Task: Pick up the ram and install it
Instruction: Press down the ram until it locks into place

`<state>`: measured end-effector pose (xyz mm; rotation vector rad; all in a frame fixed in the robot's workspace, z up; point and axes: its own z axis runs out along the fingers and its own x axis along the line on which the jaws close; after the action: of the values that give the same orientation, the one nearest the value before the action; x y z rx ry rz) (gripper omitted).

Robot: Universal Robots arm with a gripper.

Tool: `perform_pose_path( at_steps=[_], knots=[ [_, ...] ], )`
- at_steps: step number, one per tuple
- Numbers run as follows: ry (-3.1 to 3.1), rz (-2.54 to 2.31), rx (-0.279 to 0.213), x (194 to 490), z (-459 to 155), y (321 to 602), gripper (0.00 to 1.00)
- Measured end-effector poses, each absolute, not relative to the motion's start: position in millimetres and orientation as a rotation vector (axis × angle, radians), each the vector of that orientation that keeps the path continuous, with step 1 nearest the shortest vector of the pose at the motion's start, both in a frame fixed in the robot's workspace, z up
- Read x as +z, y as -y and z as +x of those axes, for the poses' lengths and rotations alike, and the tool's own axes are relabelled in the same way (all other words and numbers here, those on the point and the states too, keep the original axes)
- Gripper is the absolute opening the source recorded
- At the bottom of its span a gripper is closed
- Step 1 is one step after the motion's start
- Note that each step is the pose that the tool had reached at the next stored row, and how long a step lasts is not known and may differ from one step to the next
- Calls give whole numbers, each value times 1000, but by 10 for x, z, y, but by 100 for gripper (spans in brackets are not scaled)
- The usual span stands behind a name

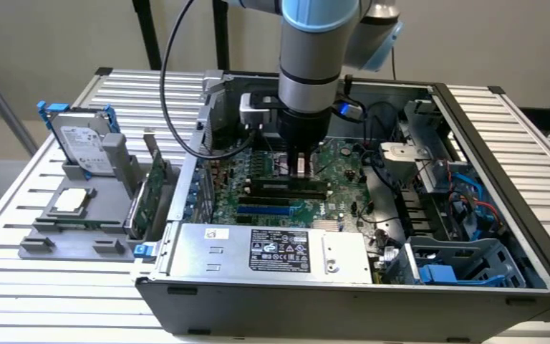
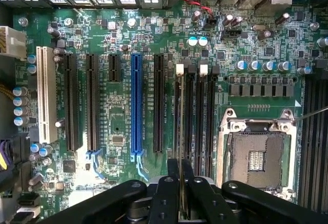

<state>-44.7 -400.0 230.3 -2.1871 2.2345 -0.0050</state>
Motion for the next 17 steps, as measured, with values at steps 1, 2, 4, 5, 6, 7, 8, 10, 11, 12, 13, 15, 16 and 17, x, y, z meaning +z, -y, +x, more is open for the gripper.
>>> perform_pose_path(
  at_steps=[1,2,4,5,6,7,8,10,11,12,13,15,16,17],
  knots=[
    [-2235,-2188,-6,2299,-448,3999,0],
    [-2235,-2188,-7,2296,-448,3997,0],
    [-2236,-2189,-9,2293,-449,3991,0],
    [-2236,-2189,-9,2292,-449,3987,0],
    [-2236,-2189,-10,2290,-449,3983,0],
    [-2237,-2189,-10,2289,-449,3979,0],
    [-2237,-2190,-11,2288,-449,3975,0],
    [-2237,-2190,-12,2286,-449,3967,0],
    [-2237,-2190,-12,2285,-449,3964,0],
    [-2238,-2191,-13,2283,-449,3963,0],
    [-2239,-2191,-15,2282,-449,3963,0],
    [-2240,-2193,-18,2278,-451,3963,0],
    [-2241,-2193,-19,2275,-452,3963,0],
    [-2241,-2194,-20,2272,-453,3962,0]
  ],
)
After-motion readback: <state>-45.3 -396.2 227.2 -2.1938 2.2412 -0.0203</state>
